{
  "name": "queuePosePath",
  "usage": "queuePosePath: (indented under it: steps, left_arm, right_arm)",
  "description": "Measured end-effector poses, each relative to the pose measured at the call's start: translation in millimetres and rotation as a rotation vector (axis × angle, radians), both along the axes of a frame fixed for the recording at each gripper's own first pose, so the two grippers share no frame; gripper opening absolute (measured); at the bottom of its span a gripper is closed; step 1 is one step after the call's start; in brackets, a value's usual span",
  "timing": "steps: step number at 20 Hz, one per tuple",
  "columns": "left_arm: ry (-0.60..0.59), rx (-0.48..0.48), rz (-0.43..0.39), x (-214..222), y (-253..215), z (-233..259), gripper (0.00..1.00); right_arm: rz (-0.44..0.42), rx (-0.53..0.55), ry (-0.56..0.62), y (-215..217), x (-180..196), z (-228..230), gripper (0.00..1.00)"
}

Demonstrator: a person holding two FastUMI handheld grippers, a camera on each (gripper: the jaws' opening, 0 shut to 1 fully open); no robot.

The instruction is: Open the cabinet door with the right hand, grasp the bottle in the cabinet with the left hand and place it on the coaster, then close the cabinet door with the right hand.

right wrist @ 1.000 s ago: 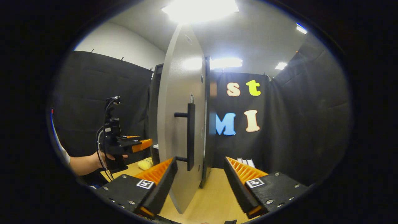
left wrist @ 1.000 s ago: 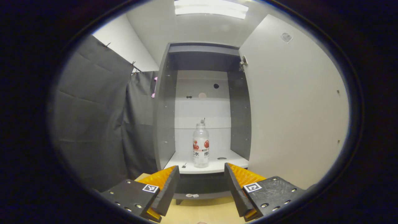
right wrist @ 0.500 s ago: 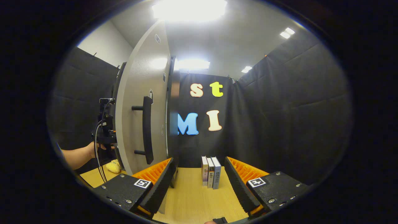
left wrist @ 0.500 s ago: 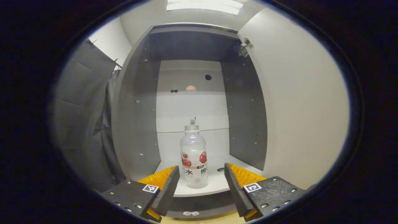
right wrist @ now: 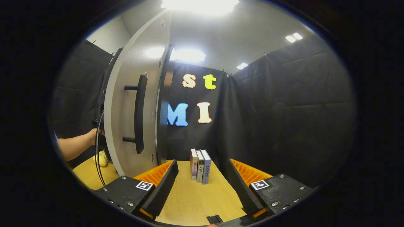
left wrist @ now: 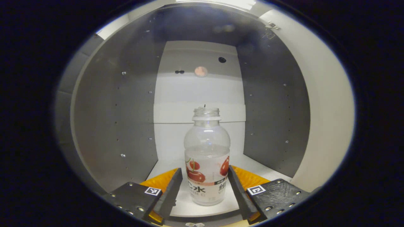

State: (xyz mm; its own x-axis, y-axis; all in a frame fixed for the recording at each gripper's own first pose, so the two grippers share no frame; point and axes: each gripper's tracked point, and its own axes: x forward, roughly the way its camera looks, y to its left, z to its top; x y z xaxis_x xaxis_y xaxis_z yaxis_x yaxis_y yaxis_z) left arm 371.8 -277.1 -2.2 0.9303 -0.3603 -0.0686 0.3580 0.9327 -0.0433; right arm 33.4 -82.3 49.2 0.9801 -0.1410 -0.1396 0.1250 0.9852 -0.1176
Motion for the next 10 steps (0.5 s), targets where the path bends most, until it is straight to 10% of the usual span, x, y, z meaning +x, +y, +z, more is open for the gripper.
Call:
queuePosePath:
  steps: [5,10]
  left_arm:
    - [-0.021,-0.052,0.004,-19.4,11.3,16.3,0.64]
    - [-0.114,-0.053,0.026,-71.1,45.6,50.0,0.76]
  right_arm:
    - [-0.01,0.049,-0.028,-9.5,5.0,4.2,0.96]
    - [0.029,0.061,-0.053,-12.7,8.8,12.4,0.96]
